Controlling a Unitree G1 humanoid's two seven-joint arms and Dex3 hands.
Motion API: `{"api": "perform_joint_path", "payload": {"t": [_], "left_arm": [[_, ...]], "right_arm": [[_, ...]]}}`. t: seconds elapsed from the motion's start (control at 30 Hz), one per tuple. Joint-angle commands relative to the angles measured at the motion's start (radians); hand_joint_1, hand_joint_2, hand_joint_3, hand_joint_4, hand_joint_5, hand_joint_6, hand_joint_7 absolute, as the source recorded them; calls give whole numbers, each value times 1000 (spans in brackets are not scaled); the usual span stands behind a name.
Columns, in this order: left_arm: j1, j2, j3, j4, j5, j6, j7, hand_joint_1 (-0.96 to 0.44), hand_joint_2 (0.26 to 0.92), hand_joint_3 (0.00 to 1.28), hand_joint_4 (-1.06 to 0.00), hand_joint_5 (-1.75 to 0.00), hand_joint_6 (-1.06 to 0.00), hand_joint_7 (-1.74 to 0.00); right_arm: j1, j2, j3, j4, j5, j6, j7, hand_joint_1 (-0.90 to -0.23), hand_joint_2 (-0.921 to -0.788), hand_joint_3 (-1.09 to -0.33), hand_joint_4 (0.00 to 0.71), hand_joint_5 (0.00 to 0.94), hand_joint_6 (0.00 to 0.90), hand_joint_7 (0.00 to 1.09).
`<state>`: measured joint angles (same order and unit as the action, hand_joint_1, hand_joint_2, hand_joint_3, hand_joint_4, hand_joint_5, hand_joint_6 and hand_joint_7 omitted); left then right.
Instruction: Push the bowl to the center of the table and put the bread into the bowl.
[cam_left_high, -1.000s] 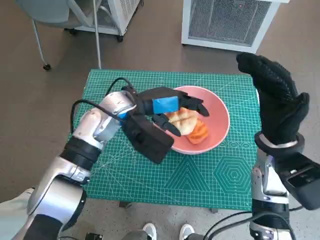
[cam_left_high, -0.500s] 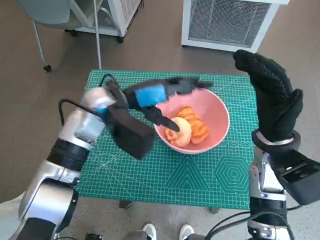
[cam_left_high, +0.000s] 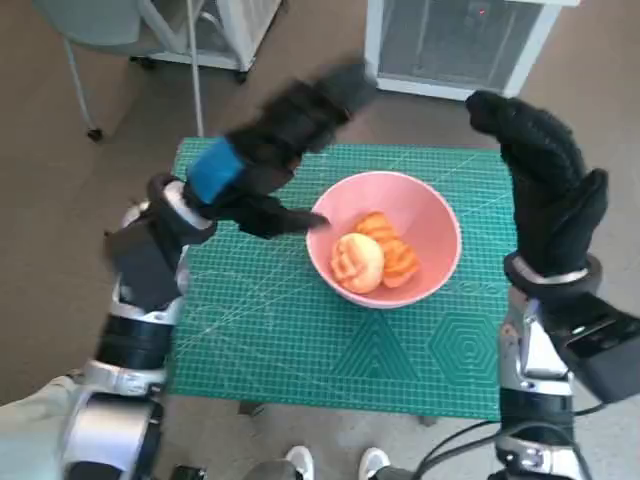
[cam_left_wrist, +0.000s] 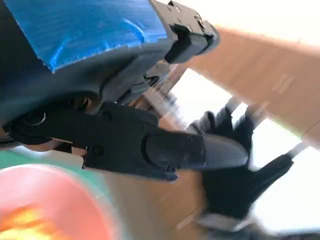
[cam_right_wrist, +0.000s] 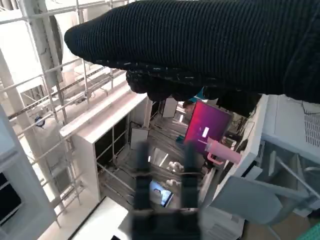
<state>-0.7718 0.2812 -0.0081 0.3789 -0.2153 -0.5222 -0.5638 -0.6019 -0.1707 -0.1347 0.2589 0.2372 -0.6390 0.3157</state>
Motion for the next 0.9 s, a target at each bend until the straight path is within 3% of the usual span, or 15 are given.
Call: {"api": "perform_joint_path", "payload": {"t": [0.03, 0.4, 0.73, 0.9], "left_arm": [[64, -87, 82, -11, -128, -13, 38, -678, 921, 466, -114, -26, -132, -134], [123, -162, 138, -18, -96, -76, 157, -678, 921, 497, -175, -22, -195, -105], [144, -183, 128, -1, -32, -109, 205, -721, 921, 517, -169, -11, -196, -85], [143, -183, 121, 16, -12, -129, 202, -735, 921, 523, -169, -9, -198, -78]], "right_arm": [[-22, 13, 9, 30, -7, 11, -4, -664, -921, -830, 254, 7, -1, 647], [-78, 15, 10, 91, -53, -5, -26, -650, -921, -850, 256, 8, -1, 639], [-107, 17, 18, 120, -109, -23, -58, -647, -921, -893, 262, 10, -1, 659], [-116, 15, 22, 140, -109, -35, -56, -650, -921, -901, 259, 8, -1, 664]]}}
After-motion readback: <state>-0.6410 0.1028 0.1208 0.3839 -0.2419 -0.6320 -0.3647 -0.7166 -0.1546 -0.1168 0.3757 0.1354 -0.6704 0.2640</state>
